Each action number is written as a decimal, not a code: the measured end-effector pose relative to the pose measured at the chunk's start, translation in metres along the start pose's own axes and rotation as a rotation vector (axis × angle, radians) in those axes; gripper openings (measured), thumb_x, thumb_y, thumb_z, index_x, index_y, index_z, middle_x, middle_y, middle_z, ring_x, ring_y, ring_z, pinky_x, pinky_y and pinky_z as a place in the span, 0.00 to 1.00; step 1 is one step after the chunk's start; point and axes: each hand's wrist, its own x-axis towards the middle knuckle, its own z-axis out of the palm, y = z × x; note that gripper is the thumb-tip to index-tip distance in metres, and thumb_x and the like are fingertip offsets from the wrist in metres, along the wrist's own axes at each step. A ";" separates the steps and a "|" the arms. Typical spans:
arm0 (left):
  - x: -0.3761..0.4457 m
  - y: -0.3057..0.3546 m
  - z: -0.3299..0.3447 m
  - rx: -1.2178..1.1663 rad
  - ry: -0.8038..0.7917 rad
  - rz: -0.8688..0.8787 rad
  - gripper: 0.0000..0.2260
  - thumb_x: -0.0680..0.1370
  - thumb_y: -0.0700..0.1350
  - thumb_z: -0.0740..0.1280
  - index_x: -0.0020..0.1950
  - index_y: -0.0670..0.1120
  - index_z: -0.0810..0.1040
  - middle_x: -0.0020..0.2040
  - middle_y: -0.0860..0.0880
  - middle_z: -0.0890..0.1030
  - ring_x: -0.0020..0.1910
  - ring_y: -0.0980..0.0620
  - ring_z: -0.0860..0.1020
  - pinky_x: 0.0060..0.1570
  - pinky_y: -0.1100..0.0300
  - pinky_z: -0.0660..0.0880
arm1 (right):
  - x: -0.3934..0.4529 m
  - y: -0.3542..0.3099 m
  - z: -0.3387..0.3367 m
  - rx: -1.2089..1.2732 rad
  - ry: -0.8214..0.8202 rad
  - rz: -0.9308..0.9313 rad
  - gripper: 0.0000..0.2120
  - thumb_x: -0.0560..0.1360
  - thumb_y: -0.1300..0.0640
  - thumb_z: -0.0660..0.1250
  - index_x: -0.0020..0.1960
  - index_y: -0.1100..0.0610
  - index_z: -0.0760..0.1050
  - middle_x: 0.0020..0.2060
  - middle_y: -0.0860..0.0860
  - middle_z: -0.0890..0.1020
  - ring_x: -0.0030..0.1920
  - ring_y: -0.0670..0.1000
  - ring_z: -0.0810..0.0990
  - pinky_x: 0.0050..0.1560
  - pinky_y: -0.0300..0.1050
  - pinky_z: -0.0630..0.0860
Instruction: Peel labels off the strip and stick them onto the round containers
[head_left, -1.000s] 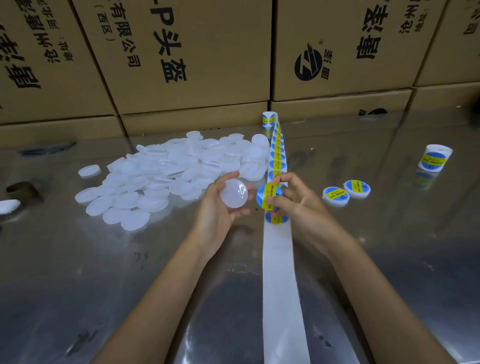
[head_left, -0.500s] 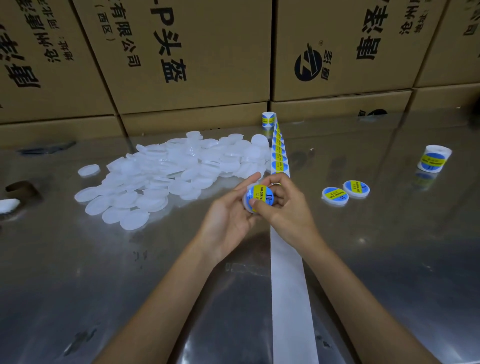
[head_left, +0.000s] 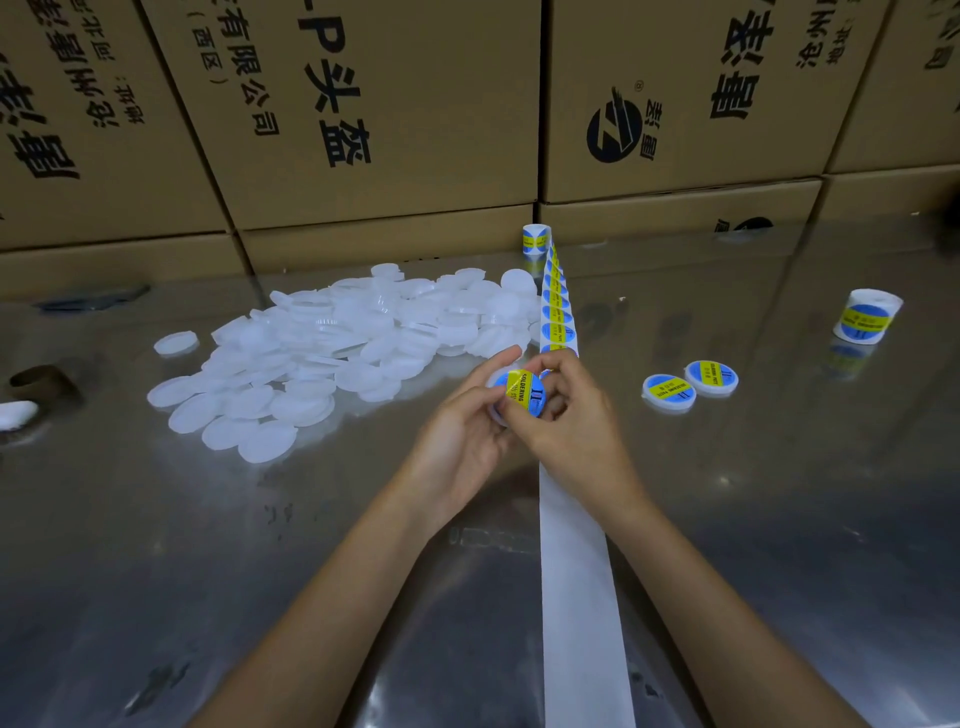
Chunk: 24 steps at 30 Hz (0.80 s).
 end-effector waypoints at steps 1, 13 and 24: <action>0.000 0.000 0.000 0.000 0.002 0.014 0.19 0.83 0.36 0.54 0.72 0.43 0.72 0.66 0.41 0.80 0.63 0.43 0.78 0.63 0.53 0.75 | 0.000 0.002 0.000 -0.035 0.012 0.011 0.19 0.70 0.53 0.76 0.55 0.50 0.71 0.33 0.47 0.77 0.30 0.42 0.72 0.33 0.31 0.68; -0.003 0.004 0.003 -0.069 -0.064 0.081 0.16 0.84 0.39 0.54 0.71 0.46 0.71 0.68 0.45 0.79 0.67 0.43 0.77 0.61 0.53 0.78 | -0.001 0.010 -0.003 -0.420 0.030 0.052 0.24 0.70 0.26 0.61 0.42 0.47 0.61 0.29 0.44 0.70 0.31 0.46 0.72 0.32 0.45 0.66; -0.005 0.007 -0.011 0.369 -0.025 0.184 0.24 0.78 0.32 0.68 0.72 0.50 0.72 0.56 0.42 0.84 0.50 0.48 0.82 0.48 0.56 0.78 | 0.000 0.009 -0.006 -0.353 0.064 -0.069 0.17 0.84 0.50 0.55 0.42 0.56 0.73 0.29 0.50 0.74 0.34 0.58 0.73 0.35 0.48 0.65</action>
